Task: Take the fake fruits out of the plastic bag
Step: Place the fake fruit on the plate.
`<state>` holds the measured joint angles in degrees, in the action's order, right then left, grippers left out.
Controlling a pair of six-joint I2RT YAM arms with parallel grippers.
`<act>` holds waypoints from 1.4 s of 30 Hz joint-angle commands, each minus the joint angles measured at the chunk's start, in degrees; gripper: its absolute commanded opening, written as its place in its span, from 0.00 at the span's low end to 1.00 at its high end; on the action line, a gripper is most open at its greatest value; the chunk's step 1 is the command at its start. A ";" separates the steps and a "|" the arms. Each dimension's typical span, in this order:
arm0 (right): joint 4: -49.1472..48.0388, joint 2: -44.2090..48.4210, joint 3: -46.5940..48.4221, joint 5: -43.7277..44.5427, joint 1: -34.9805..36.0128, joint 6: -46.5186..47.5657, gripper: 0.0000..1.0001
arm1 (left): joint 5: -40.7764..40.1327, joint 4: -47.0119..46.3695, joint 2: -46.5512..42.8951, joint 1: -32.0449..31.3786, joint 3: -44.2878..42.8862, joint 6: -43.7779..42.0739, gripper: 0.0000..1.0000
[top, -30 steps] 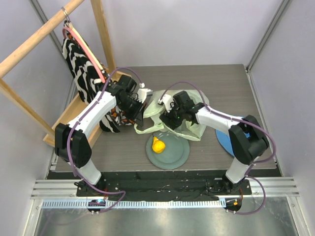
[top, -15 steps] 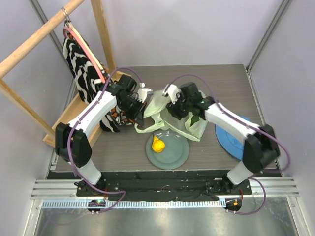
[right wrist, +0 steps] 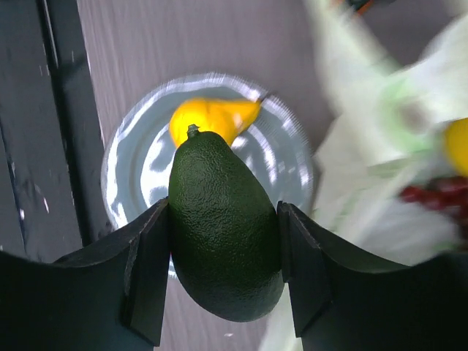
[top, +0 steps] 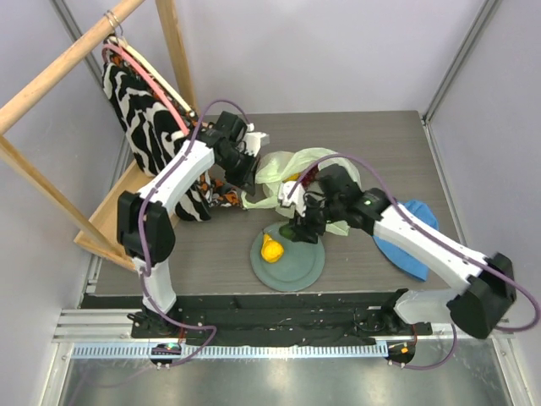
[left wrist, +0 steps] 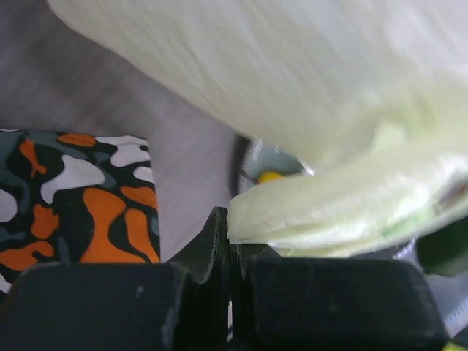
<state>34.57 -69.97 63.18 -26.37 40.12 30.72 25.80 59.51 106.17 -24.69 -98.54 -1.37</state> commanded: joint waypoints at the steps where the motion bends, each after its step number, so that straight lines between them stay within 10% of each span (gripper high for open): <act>1: 0.94 -5.94 -1.83 -2.90 1.62 6.10 0.27 | -7.25 -3.34 6.93 0.25 -8.65 3.74 0.00; 17: -21.11 -15.81 -8.94 13.00 3.65 -10.94 0.36 | -5.68 -2.46 -0.52 -0.98 -7.46 0.05 0.00; 22: -21.21 -13.97 -10.27 10.65 3.65 -11.74 0.73 | -3.66 -2.38 -2.19 -1.06 -4.38 -0.30 0.00; 23: -19.12 -13.26 -8.88 10.20 3.74 -11.65 0.99 | -3.31 -2.38 -2.37 -1.06 -4.03 -0.30 0.00; 35: -13.27 5.01 0.82 23.17 2.07 -12.34 1.00 | -0.40 -1.59 -2.90 -1.06 0.63 -1.44 0.00; 42: -18.22 -6.99 -0.16 36.76 -2.22 -9.80 0.85 | -0.23 -0.88 -6.67 -1.06 6.16 -3.12 0.00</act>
<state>17.26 -67.75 62.74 5.19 41.39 20.78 24.05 58.08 104.66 -25.54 -94.63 -2.63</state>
